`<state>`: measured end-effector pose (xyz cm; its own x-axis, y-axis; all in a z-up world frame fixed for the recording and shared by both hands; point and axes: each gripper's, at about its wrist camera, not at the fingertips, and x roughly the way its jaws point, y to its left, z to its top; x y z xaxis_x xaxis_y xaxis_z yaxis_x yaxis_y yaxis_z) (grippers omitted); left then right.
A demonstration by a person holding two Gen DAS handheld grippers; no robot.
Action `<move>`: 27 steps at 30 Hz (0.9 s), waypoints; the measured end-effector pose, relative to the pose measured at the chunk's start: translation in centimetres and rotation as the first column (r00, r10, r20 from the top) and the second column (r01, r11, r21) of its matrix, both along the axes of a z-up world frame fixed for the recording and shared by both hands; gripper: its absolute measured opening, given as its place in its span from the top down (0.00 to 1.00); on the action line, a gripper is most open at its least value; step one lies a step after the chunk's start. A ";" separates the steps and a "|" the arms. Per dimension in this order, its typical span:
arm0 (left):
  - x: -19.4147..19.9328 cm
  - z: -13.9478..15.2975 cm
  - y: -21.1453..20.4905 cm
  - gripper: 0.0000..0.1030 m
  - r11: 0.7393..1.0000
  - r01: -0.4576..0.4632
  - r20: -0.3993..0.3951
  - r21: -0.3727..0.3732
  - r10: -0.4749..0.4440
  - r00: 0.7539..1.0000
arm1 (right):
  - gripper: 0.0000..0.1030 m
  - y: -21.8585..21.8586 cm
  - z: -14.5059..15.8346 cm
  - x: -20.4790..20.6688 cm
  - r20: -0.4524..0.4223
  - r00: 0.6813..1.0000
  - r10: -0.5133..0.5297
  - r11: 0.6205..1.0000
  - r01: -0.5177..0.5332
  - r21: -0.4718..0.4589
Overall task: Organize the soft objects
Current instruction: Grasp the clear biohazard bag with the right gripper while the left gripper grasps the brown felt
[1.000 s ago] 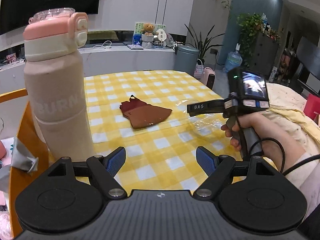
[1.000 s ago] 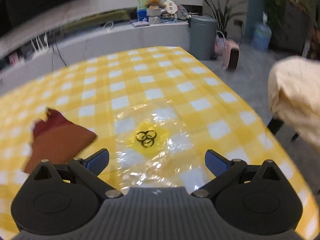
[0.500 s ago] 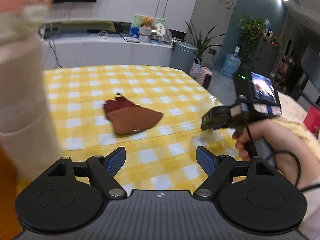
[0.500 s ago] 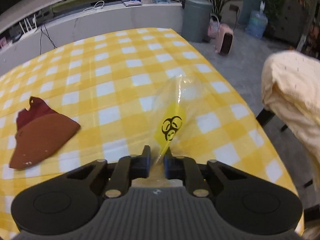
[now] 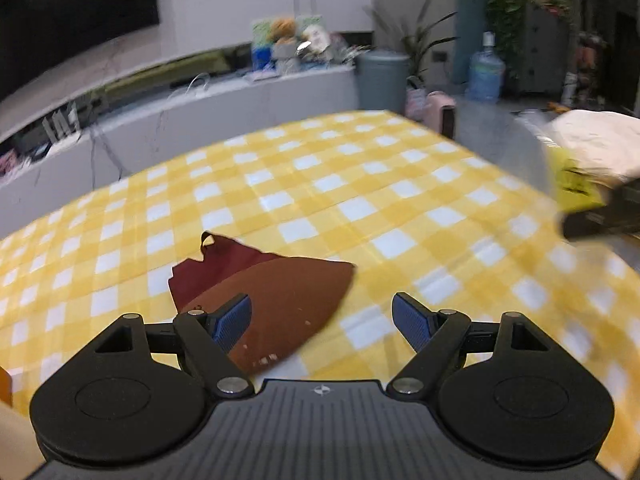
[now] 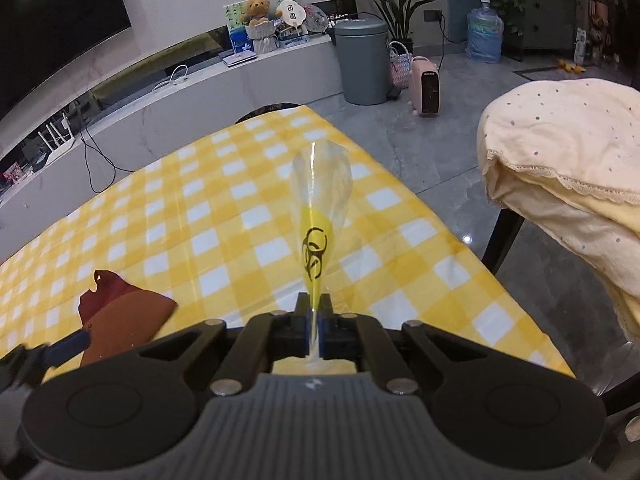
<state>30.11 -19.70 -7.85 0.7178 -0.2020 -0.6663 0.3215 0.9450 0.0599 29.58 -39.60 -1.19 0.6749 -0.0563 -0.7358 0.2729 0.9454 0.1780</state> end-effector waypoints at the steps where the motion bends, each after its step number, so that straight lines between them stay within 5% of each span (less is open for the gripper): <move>1: 0.7 -0.4 0.1 0.09 1.000 -0.023 -0.006 -0.005 0.023 1.000 | 1.00 0.0 -0.2 0.1 -0.003 1.000 0.001 1.000 -0.001 0.004; 11: 4.0 -1.9 1.5 0.00 0.998 -0.034 -0.067 -0.053 0.030 0.997 | 1.00 -0.5 -0.5 0.2 -0.005 1.000 -0.025 1.000 0.025 -0.010; 18: 3.5 -2.3 1.7 0.09 0.998 -0.013 -0.010 -0.063 0.013 1.000 | 1.00 0.8 -0.8 0.7 -0.009 1.000 0.017 0.999 -0.017 -0.031; 21: 3.2 -2.2 2.4 0.35 0.998 -0.008 0.017 -0.061 0.009 1.000 | 1.00 1.1 -0.6 0.6 0.005 1.000 0.026 0.999 -0.026 -0.025; 23: 3.2 -1.9 3.2 0.70 0.997 -0.036 0.010 -0.069 0.036 0.999 | 1.00 1.2 -0.5 0.5 0.009 0.999 0.033 0.999 -0.033 -0.023; 27: 3.3 -1.3 5.3 0.90 0.983 -0.077 -0.038 -0.166 0.072 0.997 | 1.00 1.4 -0.5 0.5 0.015 0.999 0.039 0.999 -0.039 -0.008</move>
<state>33.39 -14.43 -9.15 0.7140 -0.2592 -0.6504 0.2491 0.9622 -0.1099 30.10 -38.24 -1.69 0.6875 -0.0357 -0.7253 0.2334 0.9566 0.1742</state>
